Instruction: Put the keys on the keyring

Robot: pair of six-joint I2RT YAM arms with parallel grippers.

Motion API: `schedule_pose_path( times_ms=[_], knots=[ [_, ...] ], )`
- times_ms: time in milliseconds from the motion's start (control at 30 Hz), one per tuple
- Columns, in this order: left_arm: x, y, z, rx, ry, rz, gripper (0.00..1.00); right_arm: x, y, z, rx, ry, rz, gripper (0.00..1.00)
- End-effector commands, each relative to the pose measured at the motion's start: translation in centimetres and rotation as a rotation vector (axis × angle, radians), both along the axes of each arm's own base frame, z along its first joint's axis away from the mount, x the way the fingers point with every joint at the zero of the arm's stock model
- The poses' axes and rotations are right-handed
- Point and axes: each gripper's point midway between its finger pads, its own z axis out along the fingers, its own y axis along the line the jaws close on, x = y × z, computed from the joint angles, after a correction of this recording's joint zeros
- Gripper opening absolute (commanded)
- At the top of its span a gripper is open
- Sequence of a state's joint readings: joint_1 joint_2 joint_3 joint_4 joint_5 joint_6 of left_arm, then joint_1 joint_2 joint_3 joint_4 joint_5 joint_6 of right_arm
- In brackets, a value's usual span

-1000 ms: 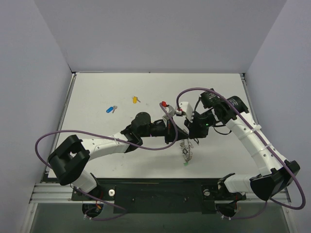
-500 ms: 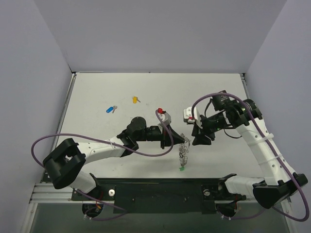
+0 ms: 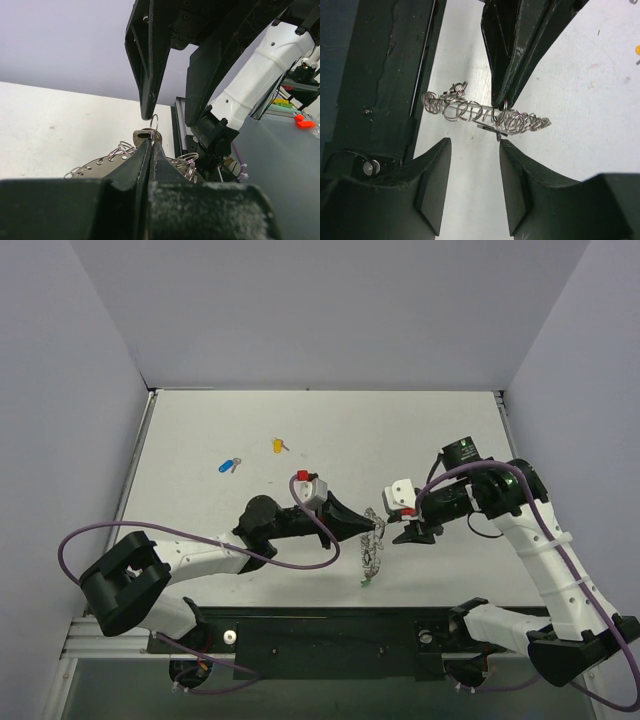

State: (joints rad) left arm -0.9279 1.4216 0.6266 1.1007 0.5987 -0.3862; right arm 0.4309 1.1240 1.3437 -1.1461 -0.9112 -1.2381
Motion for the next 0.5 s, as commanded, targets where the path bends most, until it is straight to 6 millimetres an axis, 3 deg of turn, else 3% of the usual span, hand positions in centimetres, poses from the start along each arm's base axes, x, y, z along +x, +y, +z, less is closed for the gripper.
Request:
schedule_pose_path(
  times_ms=[0,233,467],
  knots=[
    [-0.7,0.7,4.0,-0.131,-0.085,-0.01,0.0,-0.7,1.5,0.5,0.074,0.001,0.079,0.38],
    [-0.8,0.6,3.9,-0.124,-0.084,-0.016,0.0,-0.5,2.0,1.6,0.102,0.011,0.052,0.34],
    [-0.8,0.6,3.9,-0.124,-0.085,-0.02,0.0,0.1,2.3,1.4,0.1,0.018,0.019,0.2]
  ],
)
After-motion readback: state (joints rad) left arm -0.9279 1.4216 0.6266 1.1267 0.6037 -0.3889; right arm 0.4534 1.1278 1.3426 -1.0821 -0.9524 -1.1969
